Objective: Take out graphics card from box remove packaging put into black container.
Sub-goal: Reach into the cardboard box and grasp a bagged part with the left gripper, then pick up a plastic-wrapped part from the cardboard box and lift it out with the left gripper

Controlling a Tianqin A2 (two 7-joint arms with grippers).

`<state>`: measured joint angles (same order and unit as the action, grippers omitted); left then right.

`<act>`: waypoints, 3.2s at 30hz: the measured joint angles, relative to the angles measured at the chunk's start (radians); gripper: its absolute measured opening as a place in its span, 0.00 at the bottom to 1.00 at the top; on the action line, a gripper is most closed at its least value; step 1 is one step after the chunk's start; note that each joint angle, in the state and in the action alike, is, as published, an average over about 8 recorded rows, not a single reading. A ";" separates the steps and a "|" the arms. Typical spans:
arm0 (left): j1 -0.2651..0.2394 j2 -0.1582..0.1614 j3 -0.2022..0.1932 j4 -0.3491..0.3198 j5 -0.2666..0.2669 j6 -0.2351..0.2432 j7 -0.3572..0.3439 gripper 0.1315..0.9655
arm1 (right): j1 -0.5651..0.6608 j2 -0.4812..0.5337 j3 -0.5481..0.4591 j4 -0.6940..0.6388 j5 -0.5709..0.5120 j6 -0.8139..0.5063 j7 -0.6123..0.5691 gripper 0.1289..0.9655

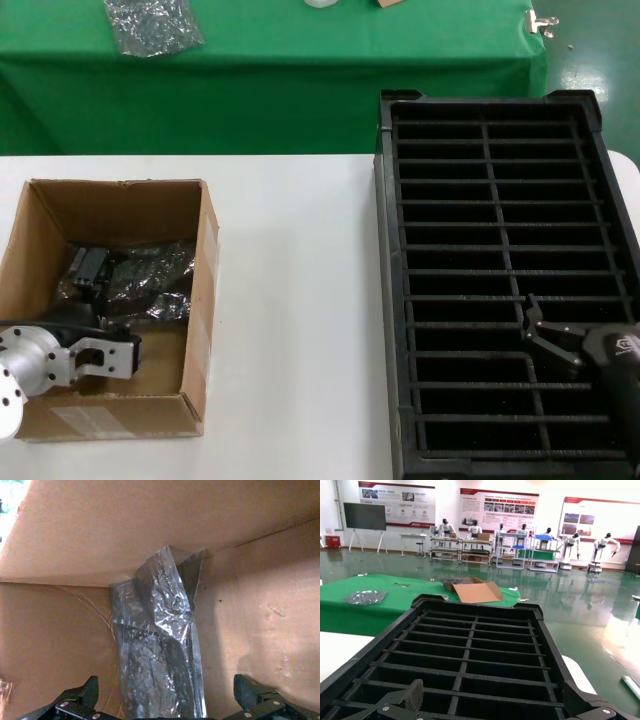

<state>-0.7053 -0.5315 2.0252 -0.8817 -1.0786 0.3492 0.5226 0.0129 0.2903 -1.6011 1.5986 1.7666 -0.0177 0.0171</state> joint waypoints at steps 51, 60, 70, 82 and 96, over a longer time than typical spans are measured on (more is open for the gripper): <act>0.104 -0.016 -0.112 -0.179 0.136 -0.007 -0.073 0.09 | 0.000 0.000 0.000 0.000 0.000 0.000 0.000 1.00; 0.107 -0.019 -0.123 -0.180 0.138 -0.001 -0.088 0.02 | 0.000 0.000 0.000 0.000 0.000 0.000 0.000 1.00; 0.164 -0.034 -0.188 -0.316 0.165 -0.002 -0.120 0.01 | 0.000 0.000 0.000 0.000 0.000 0.000 0.000 1.00; 0.343 -0.052 -0.395 -0.678 0.257 0.060 -0.213 0.01 | 0.000 0.000 0.000 0.000 0.000 0.000 0.000 1.00; 0.563 -0.014 -0.559 -1.043 0.218 0.089 -0.276 0.01 | 0.000 0.000 0.000 0.000 0.000 0.000 0.000 1.00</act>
<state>-0.1420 -0.5457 1.4662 -1.9250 -0.8608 0.4384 0.2467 0.0129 0.2903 -1.6011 1.5985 1.7665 -0.0177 0.0171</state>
